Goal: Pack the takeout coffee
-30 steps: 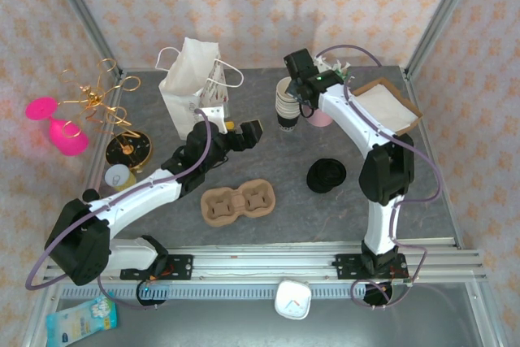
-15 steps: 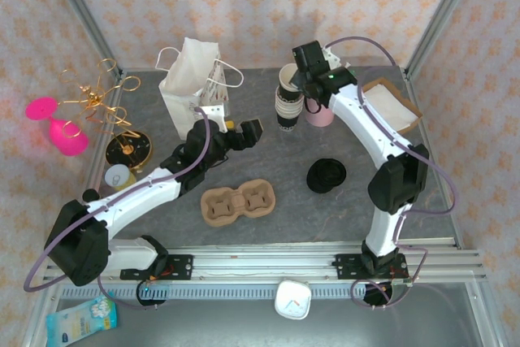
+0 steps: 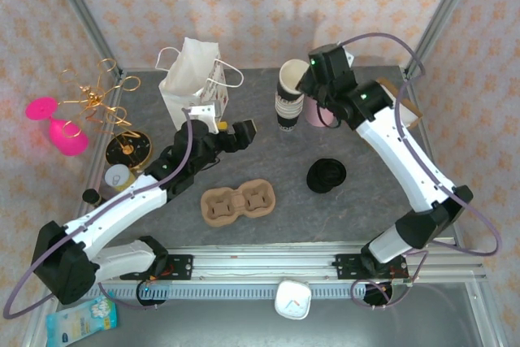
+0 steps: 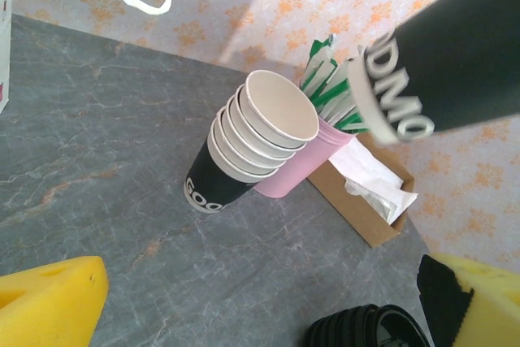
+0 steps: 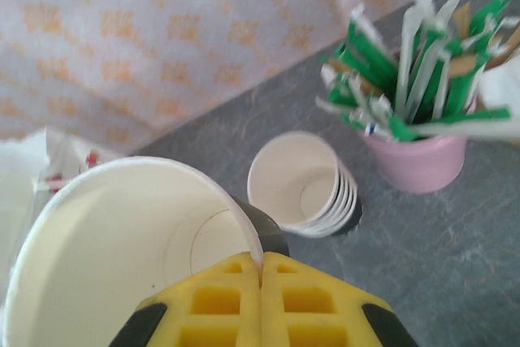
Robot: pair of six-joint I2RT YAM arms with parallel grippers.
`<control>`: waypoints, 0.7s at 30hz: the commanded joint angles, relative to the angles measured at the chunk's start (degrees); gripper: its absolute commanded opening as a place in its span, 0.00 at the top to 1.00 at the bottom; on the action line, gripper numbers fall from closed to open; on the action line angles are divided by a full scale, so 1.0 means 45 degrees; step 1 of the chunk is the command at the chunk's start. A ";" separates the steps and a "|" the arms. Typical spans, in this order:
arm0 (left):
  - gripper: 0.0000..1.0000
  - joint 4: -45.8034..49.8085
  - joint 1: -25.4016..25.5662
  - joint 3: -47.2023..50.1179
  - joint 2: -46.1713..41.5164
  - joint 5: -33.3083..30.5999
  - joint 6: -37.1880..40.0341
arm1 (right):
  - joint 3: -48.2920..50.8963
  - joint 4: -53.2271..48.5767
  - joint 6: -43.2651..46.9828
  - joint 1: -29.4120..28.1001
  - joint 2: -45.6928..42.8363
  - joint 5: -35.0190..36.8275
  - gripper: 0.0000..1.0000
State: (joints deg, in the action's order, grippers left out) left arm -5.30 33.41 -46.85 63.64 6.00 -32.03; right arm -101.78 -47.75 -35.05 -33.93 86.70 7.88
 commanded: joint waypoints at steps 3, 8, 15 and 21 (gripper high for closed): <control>0.01 0.1399 0.0096 0.0227 -0.1055 0.0380 -0.0222 | 0.2298 -0.0212 0.0415 -0.0633 -0.0042 -0.0627 1.00; 0.01 0.1965 0.0112 0.0563 -0.1493 0.0152 -0.0172 | 0.4856 0.2077 0.0640 -0.1070 0.0235 -0.1532 1.00; 0.01 0.1803 0.0085 0.0904 -0.1549 0.0072 -0.0250 | 0.6028 0.4193 0.0884 -0.1461 0.1382 -0.1906 1.00; 0.01 0.1808 0.0114 0.0920 -0.1350 0.0034 -0.0187 | 0.6075 0.4841 0.0995 -0.1444 0.2157 -0.1968 1.00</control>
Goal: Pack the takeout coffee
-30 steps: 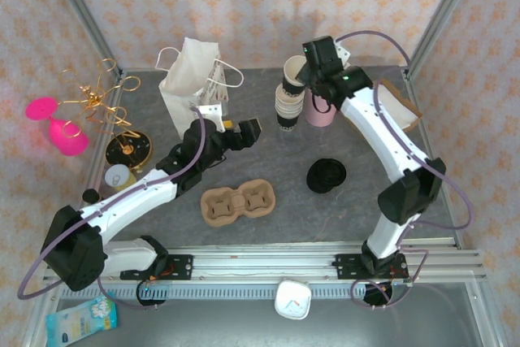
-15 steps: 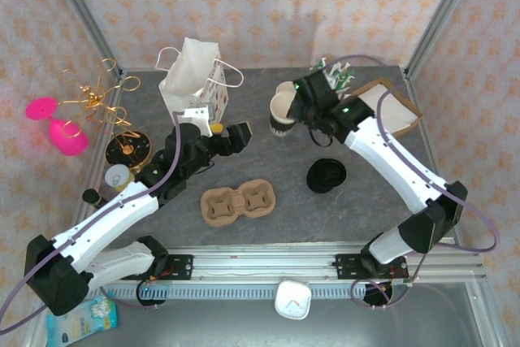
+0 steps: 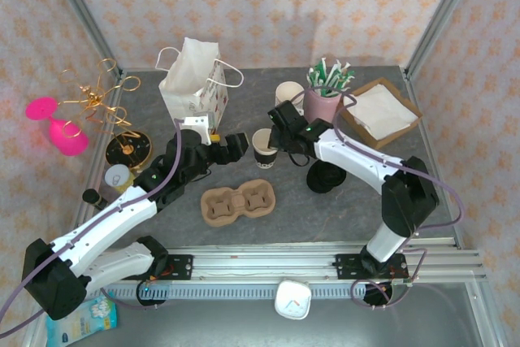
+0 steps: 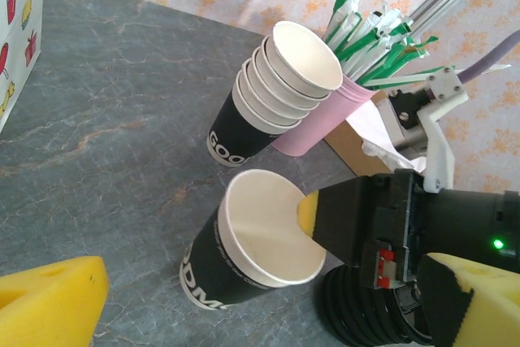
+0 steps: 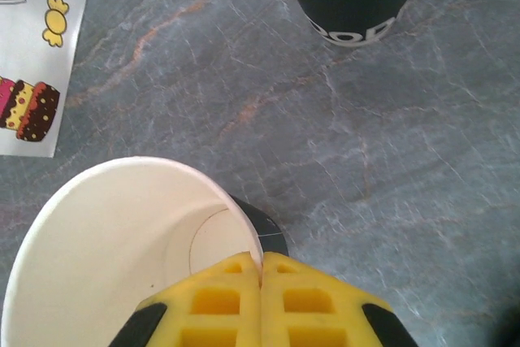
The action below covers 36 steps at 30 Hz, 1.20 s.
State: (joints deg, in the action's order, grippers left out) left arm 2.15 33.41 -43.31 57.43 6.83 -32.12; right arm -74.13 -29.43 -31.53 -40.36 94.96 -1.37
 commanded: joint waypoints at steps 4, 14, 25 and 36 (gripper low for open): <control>0.01 0.0185 0.0111 0.0132 -0.0007 -0.0207 -0.0160 | 0.0053 0.0961 0.0313 -0.0037 0.0722 0.0057 1.00; 0.01 0.0204 0.0096 0.0079 0.0040 -0.0219 -0.0147 | 0.0090 0.0919 0.0546 -0.0211 0.0876 -0.0157 0.84; 0.01 0.0691 0.0108 -0.0510 -0.0125 0.0196 -0.0246 | 0.0258 -0.0260 0.0346 -0.0155 -0.1255 0.0295 0.50; 0.04 0.1201 0.1528 -0.1813 0.0930 0.0183 -0.1263 | 0.2703 -0.1519 0.0121 0.1950 -0.5715 -0.0559 0.25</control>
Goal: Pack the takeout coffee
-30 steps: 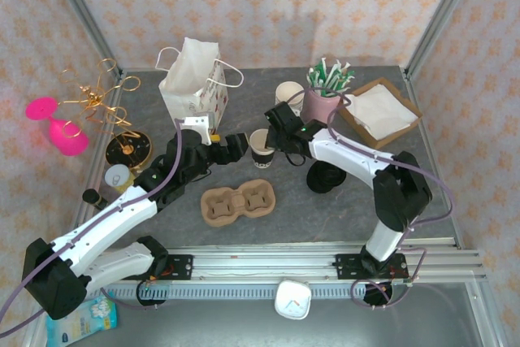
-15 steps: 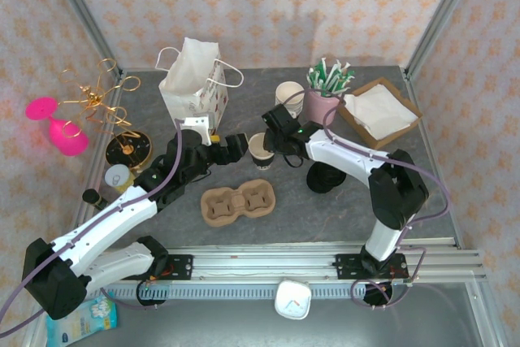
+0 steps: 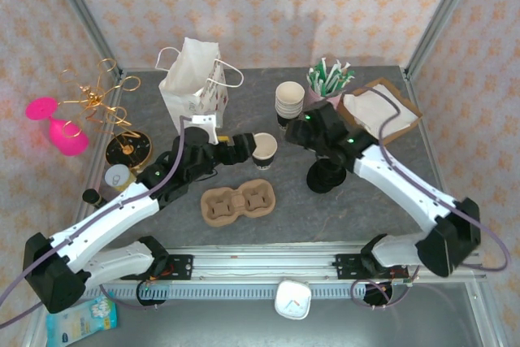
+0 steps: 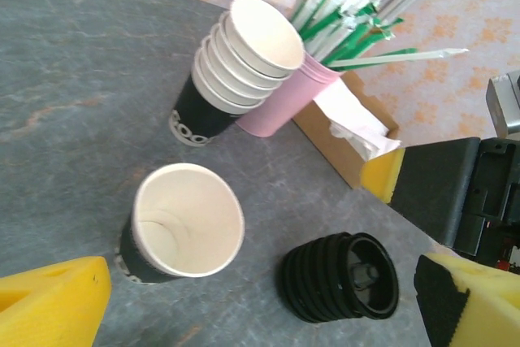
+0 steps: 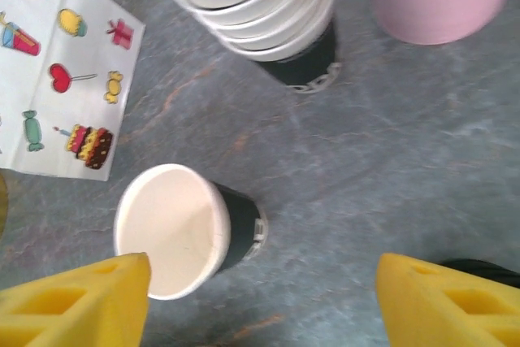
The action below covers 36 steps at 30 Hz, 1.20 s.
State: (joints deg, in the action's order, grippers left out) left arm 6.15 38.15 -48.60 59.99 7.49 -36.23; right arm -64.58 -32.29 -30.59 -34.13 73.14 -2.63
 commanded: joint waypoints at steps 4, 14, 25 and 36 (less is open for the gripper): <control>0.07 0.0421 0.1574 -0.1520 0.1487 -0.0403 -0.0367 | 0.1725 -0.1220 -0.0058 0.2310 -0.2478 -0.1474 0.20; 0.16 -0.0022 0.2918 -0.2951 0.4153 -0.0105 -0.0251 | 0.4567 -0.1250 0.0276 0.5997 -0.4261 -0.4714 0.12; 0.18 -0.0416 0.2961 -0.2657 0.4556 -0.0048 -0.0285 | 0.6553 -0.0462 0.0431 0.6405 -0.4672 -0.5976 0.27; 0.17 -0.0448 0.2957 -0.2622 0.4659 0.0055 -0.0211 | 0.6997 -0.0099 0.0500 0.6744 -0.4565 -0.6718 0.46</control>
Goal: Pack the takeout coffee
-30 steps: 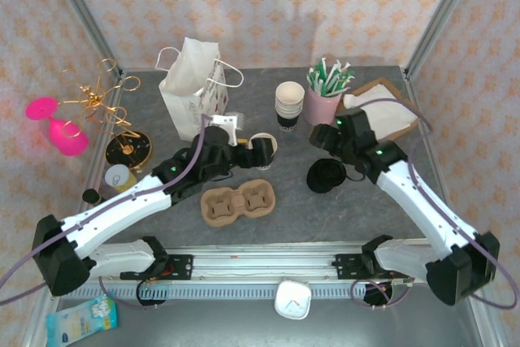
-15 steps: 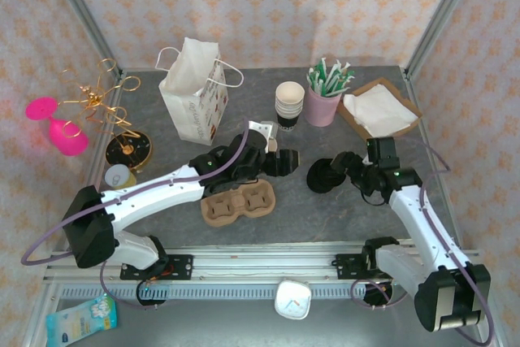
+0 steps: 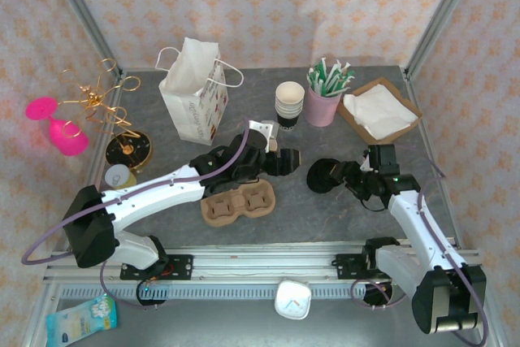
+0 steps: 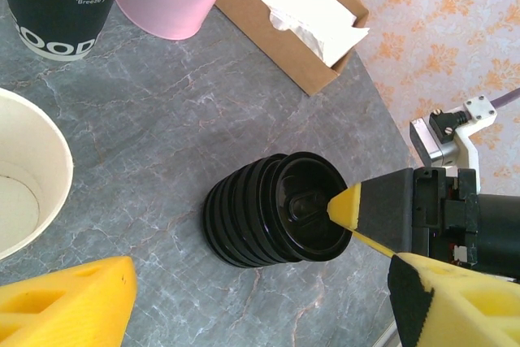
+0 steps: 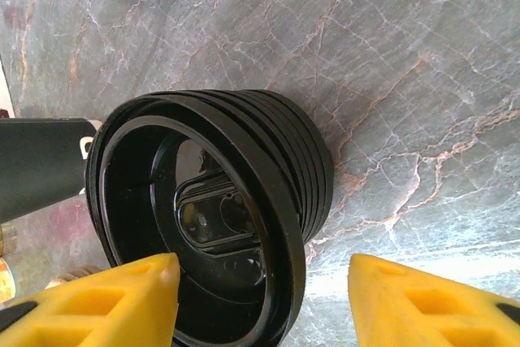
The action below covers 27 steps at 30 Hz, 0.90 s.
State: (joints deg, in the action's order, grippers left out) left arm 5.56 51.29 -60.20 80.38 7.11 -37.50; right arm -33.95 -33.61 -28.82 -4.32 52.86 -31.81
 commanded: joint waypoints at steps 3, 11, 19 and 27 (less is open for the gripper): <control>0.17 -0.0320 0.0045 -0.0039 0.0129 0.0140 0.0087 | 0.0287 0.0228 0.0081 0.0178 -0.0046 -0.0279 0.50; 0.17 -0.0316 0.0029 -0.0039 0.0147 0.0090 0.0227 | 0.0419 0.0456 -0.0002 0.0315 0.0167 -0.0636 0.59; 0.16 -0.0221 0.0034 -0.0065 0.0109 -0.0018 0.0461 | 0.0383 0.0437 -0.0102 0.0393 0.0128 -0.0763 0.70; 0.13 -0.0057 0.0042 -0.0140 0.0034 -0.0289 0.1180 | 0.0048 0.0176 -0.0064 0.0451 0.0103 -0.0849 0.77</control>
State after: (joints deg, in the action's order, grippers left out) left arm 5.37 51.29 -60.20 80.40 7.03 -35.11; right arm -32.23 -32.10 -29.26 -2.79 53.60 -35.40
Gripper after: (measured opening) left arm 0.865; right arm 0.243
